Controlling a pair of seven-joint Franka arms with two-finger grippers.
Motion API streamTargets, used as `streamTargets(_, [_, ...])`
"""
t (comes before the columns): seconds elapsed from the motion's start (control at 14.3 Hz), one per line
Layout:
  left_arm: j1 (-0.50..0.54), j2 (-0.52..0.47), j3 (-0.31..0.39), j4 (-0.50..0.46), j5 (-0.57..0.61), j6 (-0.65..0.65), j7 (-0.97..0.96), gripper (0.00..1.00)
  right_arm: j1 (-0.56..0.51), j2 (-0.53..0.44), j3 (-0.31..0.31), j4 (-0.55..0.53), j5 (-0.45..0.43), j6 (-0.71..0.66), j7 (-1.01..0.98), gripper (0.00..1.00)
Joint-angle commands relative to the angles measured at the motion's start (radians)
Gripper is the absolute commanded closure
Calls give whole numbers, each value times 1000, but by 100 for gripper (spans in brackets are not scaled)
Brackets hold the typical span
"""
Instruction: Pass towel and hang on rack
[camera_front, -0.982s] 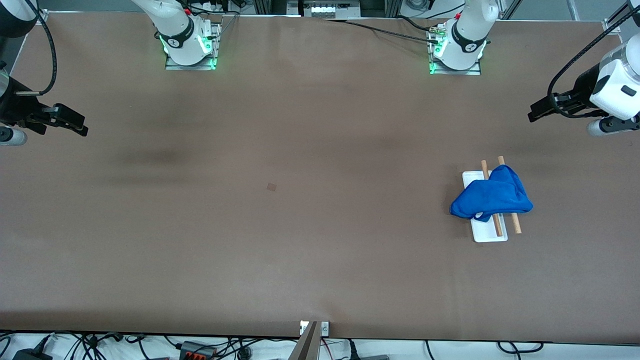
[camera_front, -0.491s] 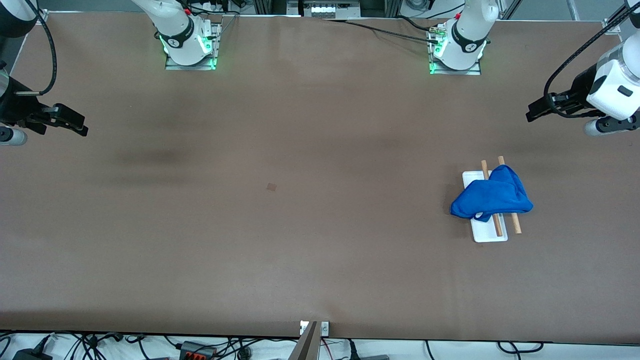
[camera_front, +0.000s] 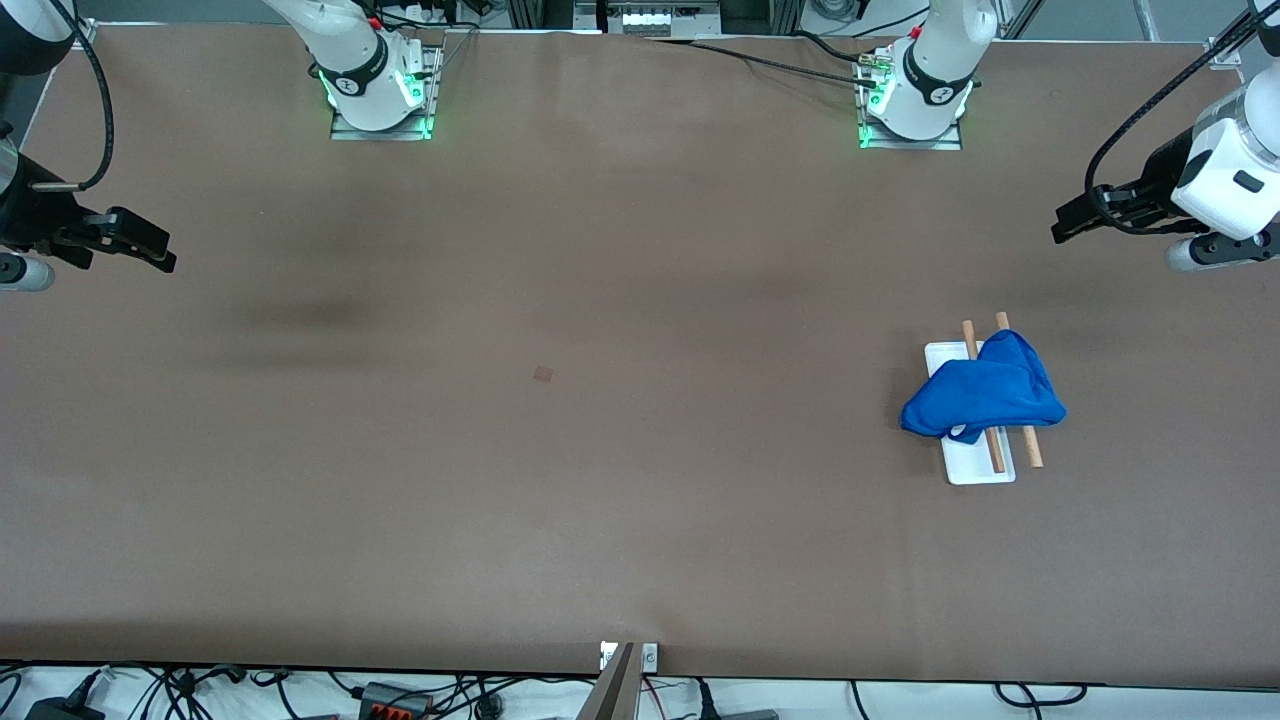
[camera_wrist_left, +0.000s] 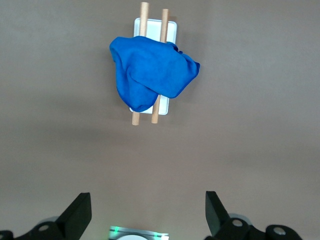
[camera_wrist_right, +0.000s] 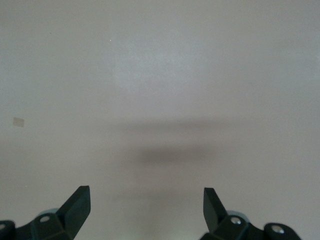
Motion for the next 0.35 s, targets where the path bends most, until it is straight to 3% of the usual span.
streamTargets(0.0, [-16,-20,14,-17,33,9,80,0,-7,-21,8,-16,1,-3,-18,0])
streamTargets(0.28, [-16,-20,14,-16,33,9,78,0,-7,-21,8,-16,1,-3,-18,0])
